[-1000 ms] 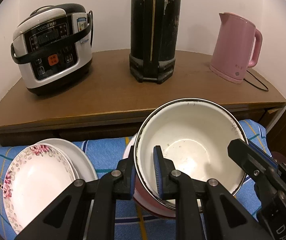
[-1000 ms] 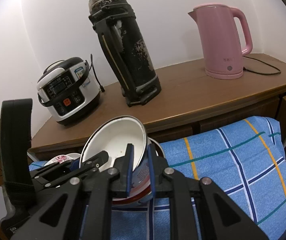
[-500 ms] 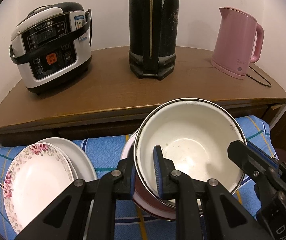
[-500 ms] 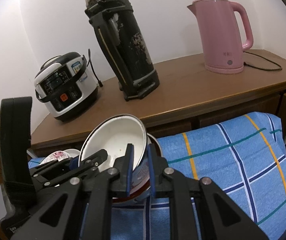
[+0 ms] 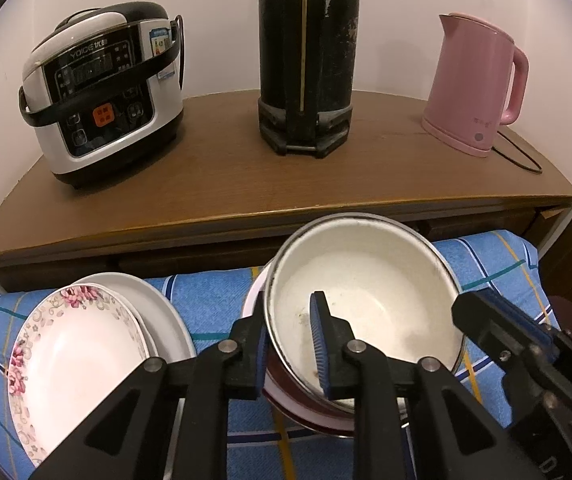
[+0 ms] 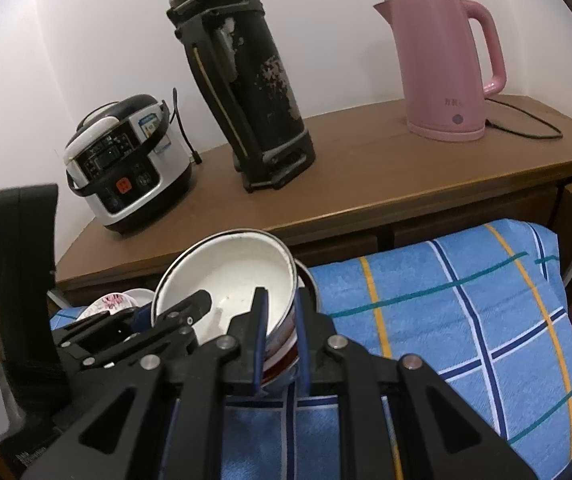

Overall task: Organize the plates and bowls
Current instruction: 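Lower the white enamel bowl into the pink-steel bowl stack with the left gripper, then open the left gripper to release the white enamel bowl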

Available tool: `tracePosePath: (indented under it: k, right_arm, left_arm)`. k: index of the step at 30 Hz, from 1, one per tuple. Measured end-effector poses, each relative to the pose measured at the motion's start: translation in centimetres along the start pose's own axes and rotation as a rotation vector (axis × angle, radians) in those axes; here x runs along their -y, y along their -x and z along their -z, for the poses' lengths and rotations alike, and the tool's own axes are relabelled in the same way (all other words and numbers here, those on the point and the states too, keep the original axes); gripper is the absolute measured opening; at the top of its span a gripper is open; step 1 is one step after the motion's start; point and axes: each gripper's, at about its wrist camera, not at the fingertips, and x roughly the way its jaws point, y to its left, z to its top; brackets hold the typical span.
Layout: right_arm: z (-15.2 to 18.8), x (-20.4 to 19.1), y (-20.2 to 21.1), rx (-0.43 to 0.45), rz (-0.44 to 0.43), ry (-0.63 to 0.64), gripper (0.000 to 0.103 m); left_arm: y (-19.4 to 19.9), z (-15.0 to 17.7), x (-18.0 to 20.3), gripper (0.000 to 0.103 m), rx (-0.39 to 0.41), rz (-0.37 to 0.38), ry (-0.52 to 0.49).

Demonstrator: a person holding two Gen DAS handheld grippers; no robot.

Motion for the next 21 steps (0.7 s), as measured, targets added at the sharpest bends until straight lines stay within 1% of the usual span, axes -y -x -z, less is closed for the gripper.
tracePosePath:
  k: [4,8,12,16,18,19,20,21]
  right_arm:
    - [0.4,0.1,-0.7,-0.014,0.017,-0.002,0.013]
    - [0.6,0.4,-1.2,-0.027,0.029,-0.001,0.014]
    - [0.8,0.5,-1.6,-0.036,0.037,0.002,0.015]
    - [0.8,0.7,-1.7,-0.027,0.052,0.004,0.016]
    - [0.8,0.9,-1.8,-0.031,0.053,-0.003,0.016]
    - [0.9,1.0,-1.9,-0.034,0.051,-0.004,0.016]
    - [0.9,1.0,-1.9,-0.031,0.049,-0.007,0.017]
    - [0.9,1.1,-1.8,-0.025,0.042,-0.009,0.019]
  left_arm:
    - [-0.1,0.0,0.2,0.023,-0.004,-0.005,-0.014]
    - [0.1,-0.1,0.3,0.03,-0.017,0.018,-0.028]
    - [0.4,-0.1,0.3,0.032,-0.014,0.025,-0.046]
    - [0.8,-0.2,-0.3,0.033,-0.021,0.059,-0.031]
    - [1.2,-0.4,-0.6,0.034,-0.004,0.079,-0.023]
    - [1.5,-0.5,-0.9,0.044,0.006,0.088,-0.012]
    - [1.8,-0.6,-1.2,0.061,0.021,0.093,-0.003]
    - [2.1,-0.7,-1.4,0.067,0.044,0.1,0.004]
